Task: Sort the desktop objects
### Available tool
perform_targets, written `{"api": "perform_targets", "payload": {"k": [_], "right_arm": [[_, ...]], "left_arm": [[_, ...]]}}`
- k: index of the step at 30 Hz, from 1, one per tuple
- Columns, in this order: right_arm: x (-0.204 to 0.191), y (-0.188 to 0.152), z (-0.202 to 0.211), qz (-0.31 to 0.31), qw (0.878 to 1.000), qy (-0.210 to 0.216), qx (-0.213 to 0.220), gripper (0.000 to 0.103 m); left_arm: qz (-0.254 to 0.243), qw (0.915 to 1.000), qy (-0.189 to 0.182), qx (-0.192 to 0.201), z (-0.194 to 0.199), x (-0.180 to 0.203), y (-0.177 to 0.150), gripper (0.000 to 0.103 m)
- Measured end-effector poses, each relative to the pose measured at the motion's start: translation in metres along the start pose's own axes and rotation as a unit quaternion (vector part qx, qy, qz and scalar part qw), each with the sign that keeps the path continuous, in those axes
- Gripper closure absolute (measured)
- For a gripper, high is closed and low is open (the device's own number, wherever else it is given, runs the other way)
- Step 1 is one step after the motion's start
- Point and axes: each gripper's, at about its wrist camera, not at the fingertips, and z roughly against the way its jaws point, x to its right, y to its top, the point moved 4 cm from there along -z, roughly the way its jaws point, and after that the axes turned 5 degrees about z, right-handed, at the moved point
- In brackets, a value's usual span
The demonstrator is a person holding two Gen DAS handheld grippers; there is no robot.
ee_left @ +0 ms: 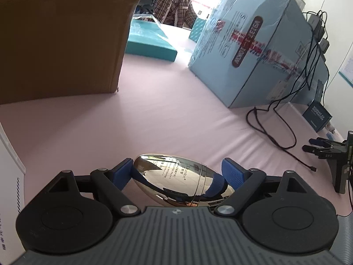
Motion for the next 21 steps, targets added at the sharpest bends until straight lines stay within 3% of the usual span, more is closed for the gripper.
{"api": "perform_targets", "payload": {"k": [21], "right_arm": [[0.002,0.026,0.052,-0.043,0.991,0.026,0.126,0.051]], "left_arm": [[-0.002,0.9964,-0.070,0.048,0.054,0.019,0.020,0.018]]}}
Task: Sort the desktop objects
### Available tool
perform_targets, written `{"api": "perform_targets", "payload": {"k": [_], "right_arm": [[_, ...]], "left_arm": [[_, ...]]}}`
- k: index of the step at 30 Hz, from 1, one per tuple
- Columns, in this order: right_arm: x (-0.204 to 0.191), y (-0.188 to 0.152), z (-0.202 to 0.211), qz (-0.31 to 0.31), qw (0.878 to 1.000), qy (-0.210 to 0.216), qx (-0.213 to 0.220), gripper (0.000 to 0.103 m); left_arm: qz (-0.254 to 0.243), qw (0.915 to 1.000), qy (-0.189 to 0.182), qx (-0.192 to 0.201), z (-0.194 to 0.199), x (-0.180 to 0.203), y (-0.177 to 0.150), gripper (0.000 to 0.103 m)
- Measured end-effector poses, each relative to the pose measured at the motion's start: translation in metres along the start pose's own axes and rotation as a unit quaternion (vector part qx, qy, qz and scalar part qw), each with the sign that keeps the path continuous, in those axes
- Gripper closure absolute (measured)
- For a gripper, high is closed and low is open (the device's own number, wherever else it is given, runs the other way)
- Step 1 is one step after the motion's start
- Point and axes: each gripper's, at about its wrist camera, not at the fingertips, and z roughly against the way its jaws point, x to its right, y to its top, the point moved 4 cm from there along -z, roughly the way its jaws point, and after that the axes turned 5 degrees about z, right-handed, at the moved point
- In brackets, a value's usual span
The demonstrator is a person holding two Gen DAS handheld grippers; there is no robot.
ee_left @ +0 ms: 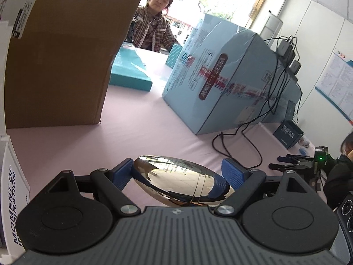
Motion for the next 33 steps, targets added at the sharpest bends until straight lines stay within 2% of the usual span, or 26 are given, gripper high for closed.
{"api": "perform_targets", "payload": {"k": [5,8,10,17,20,22,24,28,33], "right_arm": [[0.005,0.005,0.003,-0.009,1.000,-0.005,0.016,0.055],[0.008,0.008,0.003,-0.028,0.999,0.014,0.017,0.057],[0.004,0.008,0.003,-0.024,0.999,0.024,0.017,0.066],[0.002,-0.002,-0.009,-0.002,0.999,0.009,-0.036,0.065],[0.001,-0.006,-0.011,0.010,0.997,0.018,-0.074,0.059],[0.000,-0.009,-0.011,0.017,0.995,0.025,-0.097,0.050],[-0.002,-0.013,-0.012,0.020,0.992,0.033,-0.117,0.049],[-0.004,-0.027,-0.017,0.016,0.987,0.041,-0.153,0.036],[-0.009,-0.043,-0.031,0.013,0.981,0.045,-0.188,0.034]], "left_arm": [[0.005,0.9999,-0.012,-0.009,0.001,0.001,0.001,0.020],[0.011,0.9996,-0.023,-0.008,0.003,0.001,0.002,0.031],[0.008,0.9994,-0.032,-0.013,0.004,0.004,0.002,0.033],[-0.004,0.9995,0.002,-0.032,-0.011,-0.005,-0.007,0.035],[-0.005,0.9989,0.017,-0.044,-0.017,-0.012,-0.011,0.034],[-0.019,0.9968,0.043,-0.065,-0.023,-0.015,-0.015,0.034],[-0.035,0.9940,0.061,-0.084,-0.028,-0.017,-0.020,0.034],[-0.046,0.9887,0.079,-0.118,-0.032,-0.024,-0.029,0.027],[-0.035,0.9865,0.082,-0.138,-0.035,-0.033,-0.037,0.024]]}}
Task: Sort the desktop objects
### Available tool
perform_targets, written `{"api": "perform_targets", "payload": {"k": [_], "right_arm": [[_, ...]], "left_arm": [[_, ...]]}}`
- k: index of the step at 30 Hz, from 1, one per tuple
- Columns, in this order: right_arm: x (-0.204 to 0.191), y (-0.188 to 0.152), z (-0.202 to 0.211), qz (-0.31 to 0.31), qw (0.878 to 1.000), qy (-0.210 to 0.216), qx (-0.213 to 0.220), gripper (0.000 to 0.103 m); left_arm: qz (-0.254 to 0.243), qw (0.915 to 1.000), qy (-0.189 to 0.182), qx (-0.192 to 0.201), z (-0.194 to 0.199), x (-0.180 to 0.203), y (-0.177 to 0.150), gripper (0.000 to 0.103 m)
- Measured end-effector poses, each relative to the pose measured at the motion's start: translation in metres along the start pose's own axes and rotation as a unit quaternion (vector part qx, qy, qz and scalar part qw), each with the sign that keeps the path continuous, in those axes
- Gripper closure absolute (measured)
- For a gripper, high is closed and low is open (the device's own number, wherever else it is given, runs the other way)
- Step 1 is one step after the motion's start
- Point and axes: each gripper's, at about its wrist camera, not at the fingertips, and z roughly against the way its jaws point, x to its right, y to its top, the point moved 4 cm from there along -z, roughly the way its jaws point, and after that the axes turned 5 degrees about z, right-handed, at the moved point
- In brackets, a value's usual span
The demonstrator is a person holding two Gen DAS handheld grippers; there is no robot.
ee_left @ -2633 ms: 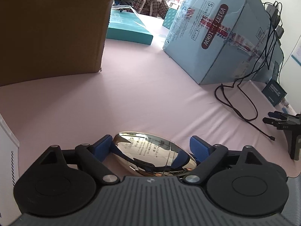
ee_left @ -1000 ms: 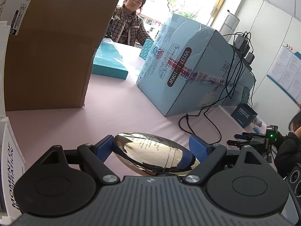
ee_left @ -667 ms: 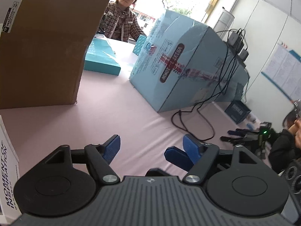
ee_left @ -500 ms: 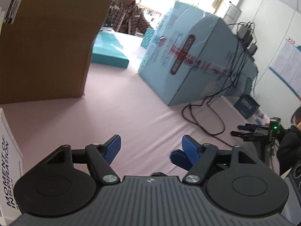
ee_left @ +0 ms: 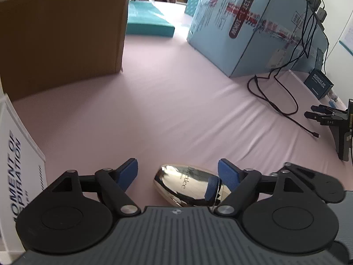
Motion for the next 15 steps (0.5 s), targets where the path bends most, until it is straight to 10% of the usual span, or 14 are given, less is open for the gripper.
{"api": "perform_targets", "payload": {"k": [15], "right_arm": [[-0.009,-0.005,-0.010,-0.006,1.000,-0.019,0.006,0.049]], "left_arm": [[-0.011,0.9999,-0.005,0.005,-0.003,0.009,-0.006,0.030]]}}
